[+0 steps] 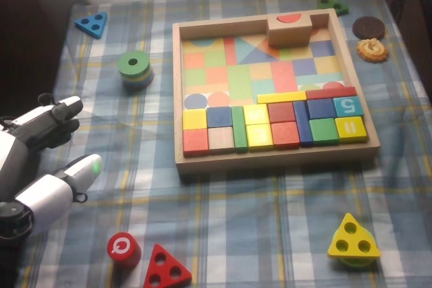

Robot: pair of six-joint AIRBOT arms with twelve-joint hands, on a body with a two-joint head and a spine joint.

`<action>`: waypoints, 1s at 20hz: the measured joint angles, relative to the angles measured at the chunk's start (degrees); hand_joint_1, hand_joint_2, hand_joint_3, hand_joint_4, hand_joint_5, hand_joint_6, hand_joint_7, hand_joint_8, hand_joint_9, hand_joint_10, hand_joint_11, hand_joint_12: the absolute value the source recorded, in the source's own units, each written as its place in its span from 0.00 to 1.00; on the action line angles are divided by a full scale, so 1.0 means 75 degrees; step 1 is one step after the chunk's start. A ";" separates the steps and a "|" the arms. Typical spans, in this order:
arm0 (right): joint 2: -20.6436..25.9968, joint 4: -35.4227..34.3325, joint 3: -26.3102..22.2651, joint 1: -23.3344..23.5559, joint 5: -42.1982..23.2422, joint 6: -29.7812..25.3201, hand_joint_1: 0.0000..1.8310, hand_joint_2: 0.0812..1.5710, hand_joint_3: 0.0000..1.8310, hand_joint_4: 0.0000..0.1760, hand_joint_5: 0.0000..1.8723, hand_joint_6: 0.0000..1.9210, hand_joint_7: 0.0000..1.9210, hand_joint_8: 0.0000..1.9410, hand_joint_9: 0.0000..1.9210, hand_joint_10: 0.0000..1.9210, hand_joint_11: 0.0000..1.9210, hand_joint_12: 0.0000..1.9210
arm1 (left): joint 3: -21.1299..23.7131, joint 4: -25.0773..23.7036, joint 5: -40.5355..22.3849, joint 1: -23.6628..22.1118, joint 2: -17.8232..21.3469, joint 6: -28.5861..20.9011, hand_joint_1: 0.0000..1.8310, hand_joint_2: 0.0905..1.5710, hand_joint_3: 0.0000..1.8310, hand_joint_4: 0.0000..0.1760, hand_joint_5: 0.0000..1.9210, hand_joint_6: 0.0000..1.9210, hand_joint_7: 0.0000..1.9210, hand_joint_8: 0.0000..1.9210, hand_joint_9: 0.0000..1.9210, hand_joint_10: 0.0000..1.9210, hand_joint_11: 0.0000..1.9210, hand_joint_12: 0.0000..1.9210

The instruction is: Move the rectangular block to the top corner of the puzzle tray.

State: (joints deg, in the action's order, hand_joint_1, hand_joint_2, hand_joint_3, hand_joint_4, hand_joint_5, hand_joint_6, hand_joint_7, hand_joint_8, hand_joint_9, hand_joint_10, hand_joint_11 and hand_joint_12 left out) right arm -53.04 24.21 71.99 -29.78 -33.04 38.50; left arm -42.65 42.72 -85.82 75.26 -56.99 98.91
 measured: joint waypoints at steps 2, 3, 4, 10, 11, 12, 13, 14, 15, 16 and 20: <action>0.0134 -0.1011 -0.0283 -0.0618 -0.0067 0.0924 0.92 0.76 0.00 0.00 0.31 0.00 0.73 1.00 0.84 1.00 0.85 1.00 | 0.0029 0.0038 -0.0012 0.0012 0.0000 0.0006 0.39 0.77 0.00 0.15 0.24 0.00 0.35 0.00 0.35 0.03 0.03 0.77; 0.0189 -0.1445 -0.0463 -0.0842 -0.0163 0.1320 0.93 0.77 0.00 0.00 0.30 0.00 0.72 1.00 0.85 1.00 0.86 1.00 | 0.0047 0.0038 -0.0015 0.0012 0.0000 0.0000 0.39 0.77 0.00 0.13 0.24 0.00 0.34 0.00 0.34 0.03 0.04 0.74; 0.0233 -0.1719 -0.0603 -0.1014 -0.0356 0.1606 0.95 0.77 0.00 0.00 0.29 0.00 0.70 1.00 0.84 1.00 0.85 1.00 | 0.0047 0.0006 -0.0012 0.0012 0.0000 0.0003 0.38 0.77 0.00 0.10 0.24 0.00 0.33 0.00 0.34 0.02 0.04 0.73; 0.0542 -0.3302 -0.1609 -0.2314 -0.1711 0.3212 0.93 0.76 0.00 0.00 0.31 0.00 0.66 1.00 0.80 1.00 0.82 1.00 | 0.0047 0.0050 -0.0041 0.0012 0.0000 0.0003 0.41 0.77 0.00 0.02 0.25 0.00 0.34 0.00 0.35 0.02 0.04 0.74; 0.0603 -0.3585 -0.1743 -0.2634 -0.2037 0.3235 0.93 0.76 0.00 0.00 0.31 0.00 0.66 1.00 0.80 1.00 0.81 1.00 | 0.0047 0.0044 -0.0044 0.0012 0.0000 0.0003 0.41 0.77 0.00 0.04 0.25 0.00 0.34 0.00 0.35 0.03 0.05 0.74; 0.0653 -0.3812 -0.1830 -0.2888 -0.2302 0.3241 0.94 0.76 0.00 0.00 0.31 0.00 0.64 1.00 0.79 1.00 0.81 1.00 | 0.0047 0.0023 -0.0044 0.0012 0.0000 0.0003 0.41 0.77 0.00 0.04 0.25 0.00 0.34 0.00 0.35 0.02 0.04 0.72; 0.0705 -0.4156 -0.1947 -0.3264 -0.2658 0.3246 0.93 0.76 0.00 0.00 0.31 0.00 0.63 1.00 0.78 1.00 0.80 1.00 | 0.0050 0.0038 -0.0041 0.0012 0.0000 0.0003 0.41 0.77 0.00 0.10 0.25 0.00 0.34 0.00 0.34 0.02 0.04 0.72; 0.0726 -0.4418 -0.2028 -0.3564 -0.2958 0.3249 0.90 0.78 0.01 0.00 0.32 0.00 0.63 1.00 0.78 1.00 0.80 1.00 | 0.0064 0.0064 -0.0047 0.0012 0.0000 0.0006 0.41 0.77 0.00 0.07 0.24 0.00 0.33 0.00 0.34 0.02 0.03 0.71; 0.0734 -0.4768 -0.2148 -0.3969 -0.3395 0.3255 0.89 0.79 0.01 0.00 0.31 0.00 0.64 1.00 0.79 1.00 0.81 1.00 | 0.0070 0.0073 -0.0044 0.0012 0.0000 0.0003 0.40 0.77 0.00 0.05 0.24 0.00 0.33 0.00 0.34 0.01 0.04 0.71; 0.0766 -0.5027 -0.2285 -0.4363 -0.3748 0.3334 0.89 0.79 0.01 0.00 0.31 0.00 0.65 1.00 0.79 1.00 0.81 1.00 | 0.0073 0.0067 -0.0044 0.0012 0.0000 0.0003 0.40 0.77 0.00 0.06 0.24 0.00 0.33 0.00 0.34 0.02 0.04 0.70; 0.0769 -0.5788 -0.2847 -0.4838 -0.4479 0.4593 0.90 0.77 0.00 0.00 0.31 0.00 0.66 1.00 0.78 1.00 0.80 1.00 | 0.0073 0.0052 -0.0044 0.0012 0.0000 0.0003 0.40 0.78 0.00 0.00 0.24 0.00 0.33 0.00 0.35 0.02 0.05 0.71</action>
State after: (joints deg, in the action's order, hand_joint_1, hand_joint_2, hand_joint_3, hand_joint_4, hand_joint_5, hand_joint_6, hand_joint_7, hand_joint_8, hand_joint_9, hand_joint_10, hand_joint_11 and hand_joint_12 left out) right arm -47.27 -19.20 50.63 -66.06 -66.63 72.95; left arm -42.11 43.11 -86.15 75.35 -56.99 98.94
